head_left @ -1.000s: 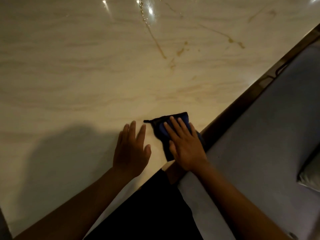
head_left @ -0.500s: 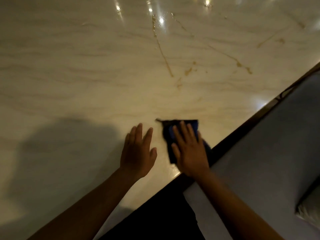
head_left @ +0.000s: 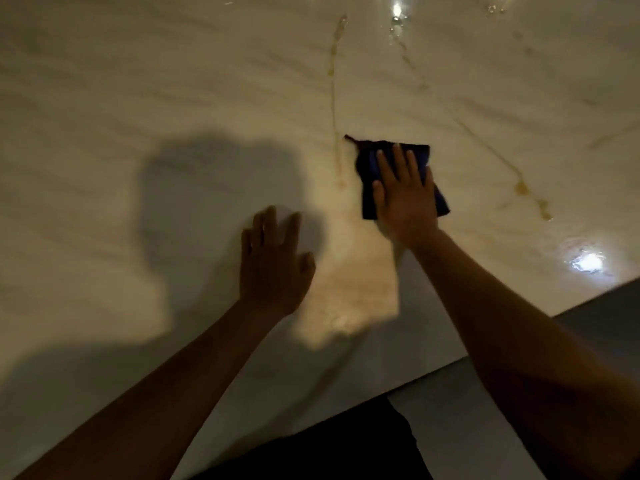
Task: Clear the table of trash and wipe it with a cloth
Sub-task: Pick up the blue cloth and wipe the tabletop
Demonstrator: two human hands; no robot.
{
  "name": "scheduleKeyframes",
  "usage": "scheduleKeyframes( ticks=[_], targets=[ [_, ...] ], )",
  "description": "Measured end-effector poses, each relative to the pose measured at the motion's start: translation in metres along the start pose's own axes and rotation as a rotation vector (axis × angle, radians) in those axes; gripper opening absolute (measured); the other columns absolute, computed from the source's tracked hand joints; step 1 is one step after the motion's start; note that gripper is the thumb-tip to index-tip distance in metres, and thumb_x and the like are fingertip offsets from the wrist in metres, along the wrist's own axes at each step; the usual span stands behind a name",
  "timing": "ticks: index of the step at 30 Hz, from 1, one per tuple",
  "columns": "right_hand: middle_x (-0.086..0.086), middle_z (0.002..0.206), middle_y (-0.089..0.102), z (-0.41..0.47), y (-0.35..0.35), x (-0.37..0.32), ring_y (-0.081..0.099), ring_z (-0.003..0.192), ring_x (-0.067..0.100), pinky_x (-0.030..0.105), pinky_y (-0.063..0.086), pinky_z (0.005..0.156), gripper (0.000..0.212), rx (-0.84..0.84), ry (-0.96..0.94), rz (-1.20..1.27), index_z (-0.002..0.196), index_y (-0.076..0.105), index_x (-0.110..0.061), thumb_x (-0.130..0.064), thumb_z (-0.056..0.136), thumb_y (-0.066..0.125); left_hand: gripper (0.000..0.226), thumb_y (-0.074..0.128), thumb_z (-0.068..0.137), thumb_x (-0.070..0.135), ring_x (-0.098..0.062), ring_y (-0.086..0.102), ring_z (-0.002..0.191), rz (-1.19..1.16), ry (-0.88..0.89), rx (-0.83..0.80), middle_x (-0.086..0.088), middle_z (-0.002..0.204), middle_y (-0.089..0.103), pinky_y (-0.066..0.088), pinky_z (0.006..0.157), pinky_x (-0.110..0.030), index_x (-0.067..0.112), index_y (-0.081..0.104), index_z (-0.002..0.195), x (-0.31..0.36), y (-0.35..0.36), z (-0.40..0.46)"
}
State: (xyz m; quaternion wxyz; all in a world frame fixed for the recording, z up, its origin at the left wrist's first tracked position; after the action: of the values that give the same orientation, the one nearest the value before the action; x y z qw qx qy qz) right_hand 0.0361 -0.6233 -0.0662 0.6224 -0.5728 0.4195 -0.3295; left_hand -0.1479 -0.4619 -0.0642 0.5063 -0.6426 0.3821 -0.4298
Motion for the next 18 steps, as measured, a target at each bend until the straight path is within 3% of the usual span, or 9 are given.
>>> scheduleKeyframes(
  ticks=[3, 6, 9, 12, 16, 18],
  targets=[
    [0.012, 0.162, 0.021, -0.032, 0.000, -0.029, 0.018, 0.149, 0.033, 0.054, 0.017, 0.118, 0.056, 0.017, -0.242, 0.018, 0.154, 0.028, -0.016, -0.037, 0.102, 0.029, 0.068, 0.052, 0.094, 0.043, -0.041, 0.019, 0.148, -0.022, -0.099, -0.004, -0.020, 0.161, 0.021, 0.017, 0.118, -0.056, 0.023, 0.031, 0.155, 0.011, 0.002, 0.025],
    [0.008, 0.163, 0.016, -0.094, 0.011, -0.052, 0.009, 0.151, 0.028, 0.051, 0.009, 0.120, 0.056, -0.123, -0.526, 0.008, 0.155, 0.024, -0.019, -0.039, 0.103, 0.030, 0.065, 0.051, 0.093, 0.035, -0.039, 0.017, 0.149, -0.057, -0.172, -0.018, -0.018, 0.162, 0.019, 0.016, 0.119, -0.055, 0.024, 0.031, 0.155, 0.015, 0.000, 0.030],
    [0.006, 0.162, 0.021, -0.072, 0.007, -0.046, 0.013, 0.151, 0.028, 0.050, 0.011, 0.120, 0.054, -0.150, -0.722, 0.019, 0.154, 0.029, -0.021, -0.040, 0.104, 0.029, 0.064, 0.048, 0.092, 0.034, -0.039, 0.018, 0.148, -0.063, -0.187, -0.014, -0.017, 0.162, 0.021, 0.019, 0.119, -0.055, 0.025, 0.032, 0.154, 0.015, -0.005, 0.029],
    [0.013, 0.157, 0.033, 0.031, 0.000, -0.032, 0.029, 0.145, 0.037, 0.058, 0.025, 0.114, 0.053, -0.031, -0.610, -0.003, 0.150, 0.037, -0.015, -0.035, 0.102, 0.028, 0.066, 0.042, 0.089, 0.042, -0.040, 0.025, 0.145, -0.027, -0.215, 0.013, -0.018, 0.160, 0.026, 0.022, 0.117, -0.054, 0.026, 0.034, 0.153, 0.015, -0.007, 0.036],
    [0.010, 0.162, 0.019, 0.129, -0.001, -0.013, 0.016, 0.149, 0.033, 0.054, 0.016, 0.119, 0.057, -0.020, -0.214, 0.044, 0.155, 0.024, -0.018, -0.040, 0.103, 0.022, 0.069, 0.038, 0.088, 0.048, -0.039, 0.021, 0.146, -0.038, -0.246, 0.014, -0.017, 0.160, 0.023, 0.020, 0.118, -0.052, 0.026, 0.031, 0.154, 0.014, -0.007, 0.047],
    [0.012, 0.161, 0.023, 0.108, 0.003, -0.039, 0.019, 0.148, 0.036, 0.056, 0.018, 0.117, 0.056, -0.010, -0.338, 0.024, 0.154, 0.028, -0.016, -0.038, 0.102, 0.025, 0.070, 0.039, 0.088, 0.047, -0.039, 0.022, 0.146, -0.039, -0.261, 0.029, -0.017, 0.160, 0.024, 0.022, 0.118, -0.052, 0.024, 0.031, 0.154, 0.009, -0.008, 0.050]
  ],
)
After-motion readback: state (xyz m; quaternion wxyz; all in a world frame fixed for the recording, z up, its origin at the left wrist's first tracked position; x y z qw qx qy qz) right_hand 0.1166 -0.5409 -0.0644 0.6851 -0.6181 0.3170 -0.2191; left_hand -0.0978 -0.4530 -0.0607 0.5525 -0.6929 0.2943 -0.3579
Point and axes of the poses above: each hand's wrist, its own z-axis towards the middle knuckle, its own y-axis out of the palm, x = y × z, the point moved 10 cm from there along z, towards the middle knuckle
